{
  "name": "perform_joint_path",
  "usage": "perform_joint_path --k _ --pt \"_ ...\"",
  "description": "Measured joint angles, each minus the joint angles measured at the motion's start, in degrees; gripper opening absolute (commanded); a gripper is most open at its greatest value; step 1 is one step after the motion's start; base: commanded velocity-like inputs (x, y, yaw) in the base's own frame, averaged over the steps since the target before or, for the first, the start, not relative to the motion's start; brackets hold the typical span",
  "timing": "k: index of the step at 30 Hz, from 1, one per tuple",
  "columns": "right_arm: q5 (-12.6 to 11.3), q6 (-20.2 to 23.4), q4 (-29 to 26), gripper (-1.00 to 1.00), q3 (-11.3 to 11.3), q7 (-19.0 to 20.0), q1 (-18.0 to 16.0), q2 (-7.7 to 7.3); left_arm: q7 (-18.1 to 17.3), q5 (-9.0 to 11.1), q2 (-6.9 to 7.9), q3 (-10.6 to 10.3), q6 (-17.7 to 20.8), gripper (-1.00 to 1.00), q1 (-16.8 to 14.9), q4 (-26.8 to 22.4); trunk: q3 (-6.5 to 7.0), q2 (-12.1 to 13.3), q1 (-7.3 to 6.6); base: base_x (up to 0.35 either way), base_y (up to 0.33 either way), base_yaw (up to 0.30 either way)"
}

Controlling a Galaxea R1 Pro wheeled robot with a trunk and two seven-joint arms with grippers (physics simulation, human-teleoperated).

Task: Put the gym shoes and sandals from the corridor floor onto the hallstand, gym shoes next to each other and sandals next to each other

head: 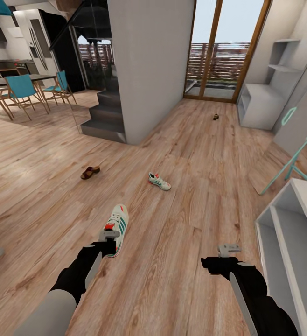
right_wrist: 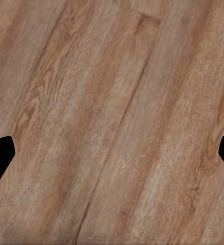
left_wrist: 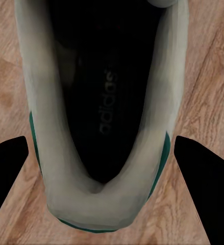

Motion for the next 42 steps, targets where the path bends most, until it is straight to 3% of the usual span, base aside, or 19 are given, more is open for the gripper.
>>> perform_joint_path --k 9,23,42 --pt "0.0 0.0 0.0 1.0 0.0 0.0 0.01 0.0 0.0 -0.01 0.0 -0.02 0.0 -1.0 0.0 0.0 0.0 0.0 0.0 0.319 -0.041 -0.254" --pt "0.0 0.0 0.0 1.0 0.0 0.0 0.02 0.0 -0.02 -0.01 0.0 0.05 0.0 -1.0 0.0 0.02 0.0 0.0 0.0 0.275 -0.213 -0.269" --pt "0.35 0.0 0.01 1.0 0.0 0.0 0.01 0.09 0.0 0.17 0.0 0.15 0.0 -1.0 0.0 0.01 0.0 0.0 0.0 0.322 -0.034 -0.02"
